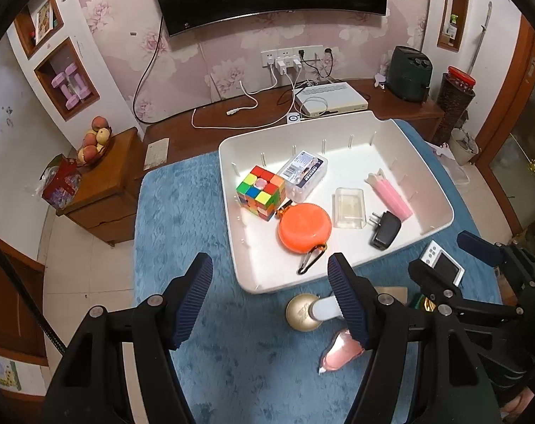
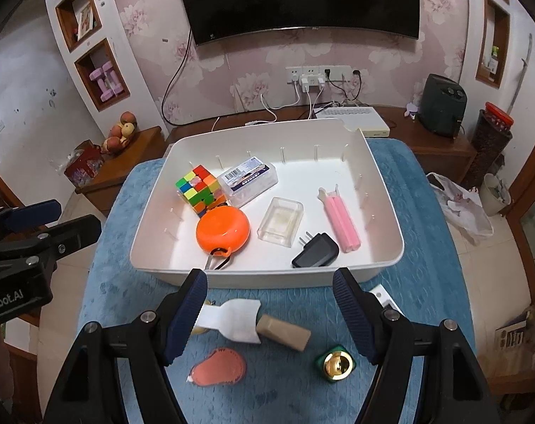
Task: Organize rigid objects
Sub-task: 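Withdraw both tools from the bin toward the remaining items, then grasp the white lint roller with the left tool while the right tool grasps the pink tape dispenser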
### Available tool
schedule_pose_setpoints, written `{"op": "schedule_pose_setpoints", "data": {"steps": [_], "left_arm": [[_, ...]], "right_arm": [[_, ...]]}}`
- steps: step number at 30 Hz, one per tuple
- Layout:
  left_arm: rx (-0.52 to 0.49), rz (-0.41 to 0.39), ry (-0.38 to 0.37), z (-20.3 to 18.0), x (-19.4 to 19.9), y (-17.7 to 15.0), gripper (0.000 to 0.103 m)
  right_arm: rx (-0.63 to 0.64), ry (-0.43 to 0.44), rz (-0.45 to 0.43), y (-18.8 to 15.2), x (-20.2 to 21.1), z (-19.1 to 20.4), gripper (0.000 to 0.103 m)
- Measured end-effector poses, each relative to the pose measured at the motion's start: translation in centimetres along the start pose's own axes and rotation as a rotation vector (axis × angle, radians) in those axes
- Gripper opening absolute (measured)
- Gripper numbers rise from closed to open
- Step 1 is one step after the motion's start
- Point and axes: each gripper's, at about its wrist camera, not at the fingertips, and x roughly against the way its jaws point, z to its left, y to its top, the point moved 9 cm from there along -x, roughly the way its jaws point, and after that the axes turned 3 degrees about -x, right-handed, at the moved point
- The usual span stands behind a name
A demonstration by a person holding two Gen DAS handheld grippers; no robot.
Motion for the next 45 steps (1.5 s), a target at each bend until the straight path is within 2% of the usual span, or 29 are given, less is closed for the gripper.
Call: {"op": "schedule_pose_setpoints", "data": {"steps": [10, 15, 21, 29, 33, 38, 45], "left_arm": [[-0.003, 0.009, 0.015, 0.7, 0.9, -3.0, 0.071], [0.033, 0.035, 0.007, 1.6, 0.7, -4.9, 0.071], [0.064, 0.095, 0.012, 2.5, -0.8, -7.6, 0.071], [0.033, 0.164, 0.004, 1.1, -3.3, -10.7, 0.071], [-0.006, 0.176, -0.001, 0.0, -4.4, -11.4, 0.071], [-0.116, 0.169, -0.017, -2.3, -5.7, -10.8, 0.071], [-0.244, 0.137, -0.067, -4.4, -6.6, -9.1, 0.071]], "right_arm": [[-0.010, -0.014, -0.016, -3.6, 2.1, -0.3, 0.074], [-0.013, -0.008, -0.017, -5.8, 2.6, -0.9, 0.074], [-0.036, -0.002, 0.023, -9.0, 1.9, -2.0, 0.074], [-0.084, 0.006, 0.104, -12.8, -0.3, -2.5, 0.074], [-0.097, 0.044, 0.129, -14.4, -1.4, -1.4, 0.074], [-0.111, 0.089, 0.134, -15.9, -3.0, 0.8, 0.074], [-0.143, 0.102, 0.058, -16.2, -4.0, 2.9, 0.074]]}}
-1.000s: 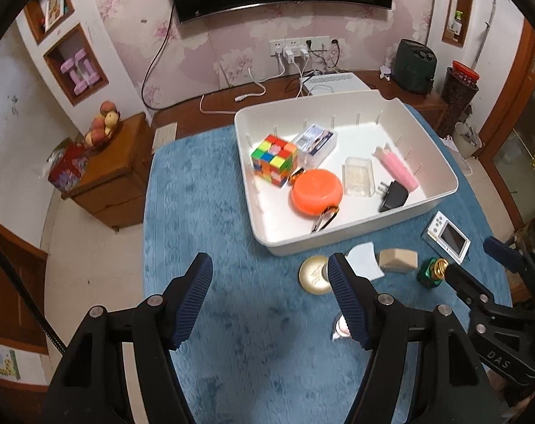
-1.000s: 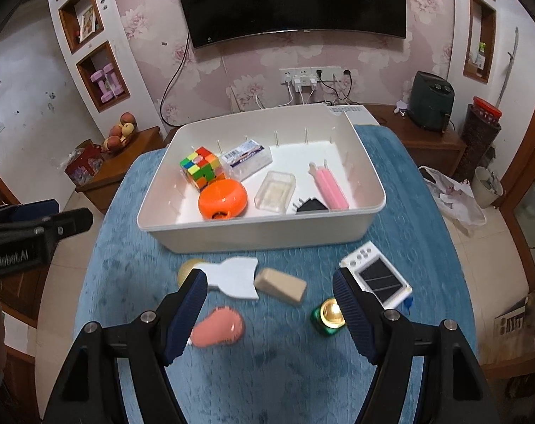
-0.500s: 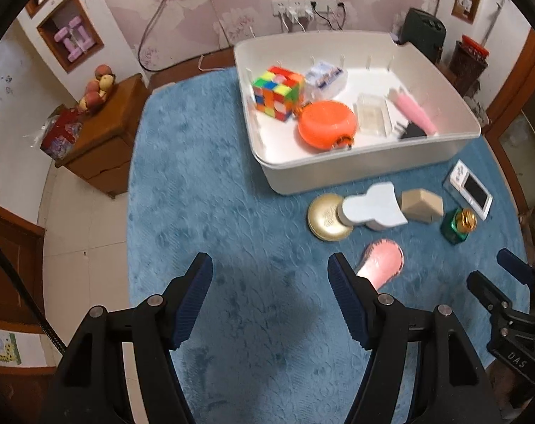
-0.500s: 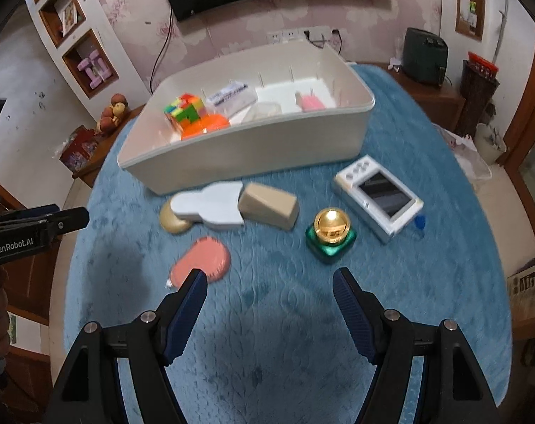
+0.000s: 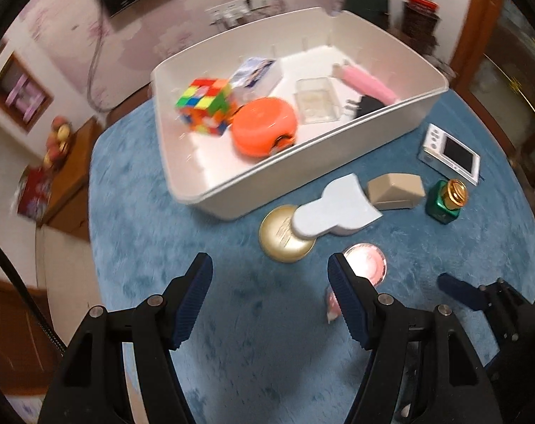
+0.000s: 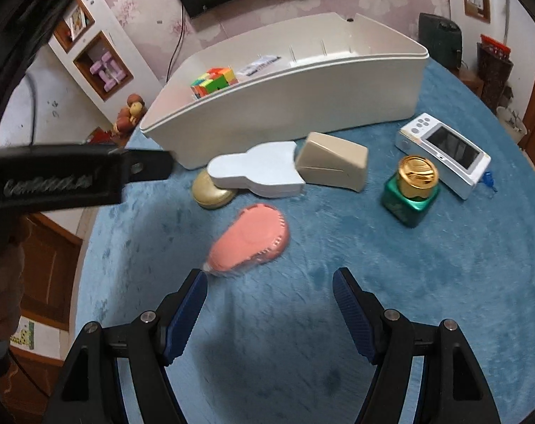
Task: Organize rigid objects
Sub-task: 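Grasp the white lint roller with the left tool while the right tool grasps the pink tape dispenser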
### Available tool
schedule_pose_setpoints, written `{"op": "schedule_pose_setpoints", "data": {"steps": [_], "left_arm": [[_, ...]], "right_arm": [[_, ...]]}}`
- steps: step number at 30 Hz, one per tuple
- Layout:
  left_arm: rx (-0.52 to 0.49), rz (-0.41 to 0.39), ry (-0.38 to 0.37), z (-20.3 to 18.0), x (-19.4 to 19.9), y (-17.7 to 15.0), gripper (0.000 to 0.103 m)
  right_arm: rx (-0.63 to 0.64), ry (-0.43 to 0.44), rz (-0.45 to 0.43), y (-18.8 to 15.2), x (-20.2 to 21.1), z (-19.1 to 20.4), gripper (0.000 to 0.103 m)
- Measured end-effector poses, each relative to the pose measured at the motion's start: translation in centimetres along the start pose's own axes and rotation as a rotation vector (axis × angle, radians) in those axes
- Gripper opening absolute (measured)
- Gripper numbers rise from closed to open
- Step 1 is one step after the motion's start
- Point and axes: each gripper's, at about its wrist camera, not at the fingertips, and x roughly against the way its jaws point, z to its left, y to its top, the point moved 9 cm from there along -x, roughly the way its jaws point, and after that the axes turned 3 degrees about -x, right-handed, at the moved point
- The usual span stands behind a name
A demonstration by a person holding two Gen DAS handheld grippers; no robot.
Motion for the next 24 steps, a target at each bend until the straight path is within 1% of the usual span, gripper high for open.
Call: {"op": "schedule_pose_setpoints", "data": {"steps": [2, 6, 9, 13, 17, 22, 24], "left_arm": [[-0.061, -0.005, -0.021, -0.7, -0.3, 0.6, 0.071], [-0.242, -0.021, -0.051, -2.7, -1.1, 1.7, 0.071], [-0.341, -0.019, -0.070, -3.7, -1.9, 2.1, 0.071], [-0.432, 0.006, -0.130, -4.9, -3.1, 2.1, 0.071], [-0.503, 0.030, -0.172, -6.0, -4.4, 2.1, 0.071], [-0.566, 0.056, -0.208, -6.9, -5.8, 2.4, 0.071], [-0.592, 0.059, -0.209, -7.2, -6.3, 2.5, 0.071]], "right_arm": [[-0.016, 0.000, -0.025, -0.1, -0.5, 0.4, 0.074], [-0.051, -0.013, -0.048, -0.5, -1.8, 1.0, 0.074], [-0.069, -0.029, -0.086, -0.4, -2.2, 1.4, 0.074], [-0.069, -0.061, -0.120, -0.7, -2.9, 1.9, 0.074], [-0.088, -0.088, -0.141, -0.9, -3.6, 2.3, 0.074], [-0.109, -0.124, -0.166, -1.0, -4.5, 2.4, 0.074], [-0.114, -0.145, -0.177, -0.9, -4.5, 2.5, 0.075]]}}
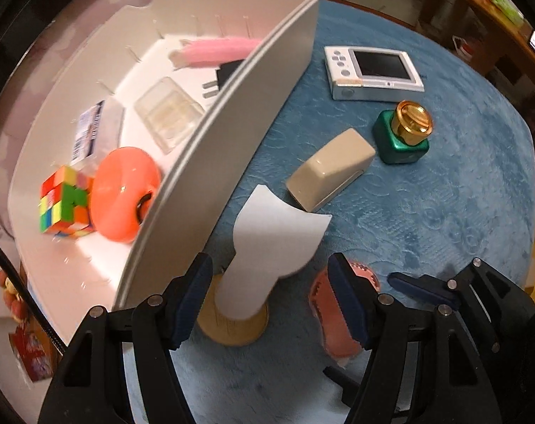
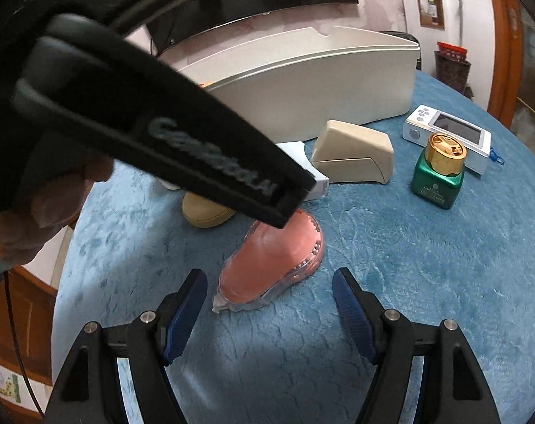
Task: Organize rigid objects
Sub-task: 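Grasp the white lint roller with the left tool while the right tool grasps the pink tape dispenser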
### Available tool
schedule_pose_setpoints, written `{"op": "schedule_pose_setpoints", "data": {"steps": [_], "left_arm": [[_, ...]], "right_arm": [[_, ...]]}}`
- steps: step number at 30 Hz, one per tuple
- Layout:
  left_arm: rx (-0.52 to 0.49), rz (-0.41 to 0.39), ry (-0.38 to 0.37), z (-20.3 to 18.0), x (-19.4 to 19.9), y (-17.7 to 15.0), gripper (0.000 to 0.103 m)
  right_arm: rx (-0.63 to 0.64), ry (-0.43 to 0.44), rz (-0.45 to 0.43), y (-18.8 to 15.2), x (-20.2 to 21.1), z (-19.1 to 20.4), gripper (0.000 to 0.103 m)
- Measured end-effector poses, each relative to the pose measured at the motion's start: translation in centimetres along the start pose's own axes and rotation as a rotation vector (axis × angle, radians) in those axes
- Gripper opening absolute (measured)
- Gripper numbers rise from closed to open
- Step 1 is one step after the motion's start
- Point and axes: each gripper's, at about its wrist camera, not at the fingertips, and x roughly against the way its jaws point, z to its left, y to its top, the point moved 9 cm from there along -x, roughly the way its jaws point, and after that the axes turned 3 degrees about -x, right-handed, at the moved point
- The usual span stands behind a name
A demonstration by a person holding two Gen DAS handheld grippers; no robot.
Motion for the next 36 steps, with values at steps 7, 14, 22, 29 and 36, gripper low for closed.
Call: {"op": "schedule_pose_setpoints", "data": {"steps": [7, 14, 22, 29, 36], "left_arm": [[-0.156, -0.025, -0.040, -2.9, -0.2, 1.0, 0.071], [-0.172, -0.047, -0.054, -3.1, -0.4, 2.1, 0.052], [-0.175, -0.029, -0.077, -2.6, -0.4, 2.5, 0.049], [-0.074, -0.020, -0.105, -2.4, 0.4, 1.2, 0.049], [0.057, -0.020, -0.021, -1.3, 0.0, 1.3, 0.049]], "right_arm": [[0.003, -0.101, -0.037, 0.0, -1.1, 1.2, 0.075], [0.026, -0.157, -0.058, 0.6, -2.1, 2.4, 0.074], [0.082, -0.122, 0.001, -0.6, -1.1, 1.9, 0.061], [-0.033, -0.126, 0.037, -0.8, 1.3, -2.9, 0.061], [-0.130, -0.123, 0.043, 0.9, 1.9, -5.8, 0.061]]}}
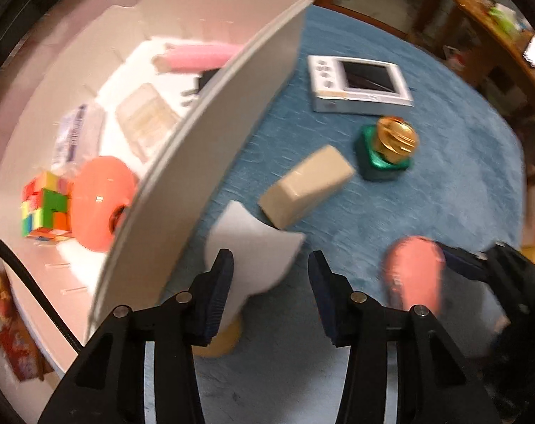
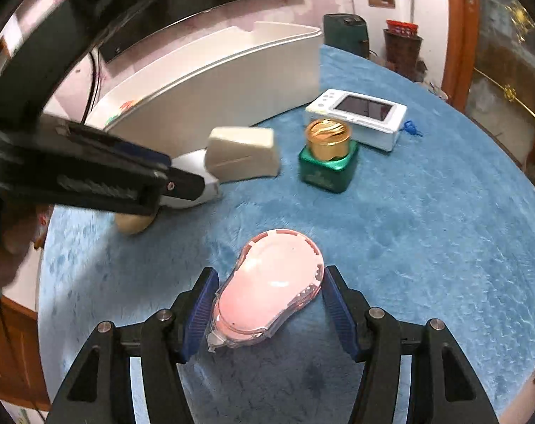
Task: Organize rigid objects
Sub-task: 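Grasp the white lint roller with the left tool while the right tool grasps the pink tape dispenser, then carry the lint roller and pink dispenser into the bin and open both tools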
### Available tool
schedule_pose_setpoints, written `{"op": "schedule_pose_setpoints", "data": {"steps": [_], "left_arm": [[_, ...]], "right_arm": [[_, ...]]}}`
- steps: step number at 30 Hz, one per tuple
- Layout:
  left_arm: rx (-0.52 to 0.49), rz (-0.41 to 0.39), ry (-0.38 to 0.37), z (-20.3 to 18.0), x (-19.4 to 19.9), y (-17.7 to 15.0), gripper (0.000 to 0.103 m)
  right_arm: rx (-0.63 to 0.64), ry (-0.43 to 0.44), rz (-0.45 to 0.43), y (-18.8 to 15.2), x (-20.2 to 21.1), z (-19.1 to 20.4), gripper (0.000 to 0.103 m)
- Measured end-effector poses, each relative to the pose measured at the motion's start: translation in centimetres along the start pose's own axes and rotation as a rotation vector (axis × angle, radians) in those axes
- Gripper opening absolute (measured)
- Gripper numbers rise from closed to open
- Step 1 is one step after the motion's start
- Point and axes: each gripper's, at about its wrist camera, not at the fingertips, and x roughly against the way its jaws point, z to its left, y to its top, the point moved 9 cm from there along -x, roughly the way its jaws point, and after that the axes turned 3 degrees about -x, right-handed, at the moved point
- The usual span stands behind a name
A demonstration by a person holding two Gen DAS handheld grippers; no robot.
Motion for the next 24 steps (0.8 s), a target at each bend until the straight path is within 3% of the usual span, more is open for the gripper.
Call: {"op": "schedule_pose_setpoints", "data": {"steps": [2, 6, 7, 11, 16, 18, 19, 20, 24], "left_arm": [[0.026, -0.013, 0.038, 0.4, -0.3, 0.2, 0.057], [0.028, -0.029, 0.056, 0.6, -0.2, -0.1, 0.059], [0.026, -0.026, 0.065, 0.6, -0.3, -0.3, 0.065], [0.051, 0.064, 0.085, 1.0, -2.7, -1.8, 0.073], [0.105, 0.039, 0.054, 1.4, -3.0, -1.7, 0.072], [0.122, 0.039, 0.044, 1.6, -2.9, -1.7, 0.068], [0.126, 0.035, 0.039, 1.6, -2.9, -1.5, 0.059], [0.131, 0.037, 0.038, 1.6, -2.8, -1.3, 0.059], [0.173, 0.047, 0.089, 2.0, -2.0, -1.0, 0.059]], "right_arm": [[0.003, 0.002, -0.011, 0.5, 0.2, -0.1, 0.061], [-0.001, 0.015, -0.018, 0.5, 0.9, -1.4, 0.061], [-0.003, 0.016, -0.016, 1.1, 1.0, -1.6, 0.061], [-0.016, 0.016, -0.012, 1.0, 1.4, -2.2, 0.061], [-0.020, 0.014, -0.003, 1.0, 1.1, -3.2, 0.061], [-0.014, 0.022, 0.003, 1.1, 1.1, -3.3, 0.061], [-0.010, 0.027, 0.001, 1.2, 1.2, -3.2, 0.061], [0.000, 0.033, -0.005, 1.4, 1.3, -3.1, 0.061], [0.044, 0.056, -0.033, 2.1, 2.7, -2.3, 0.061]]}}
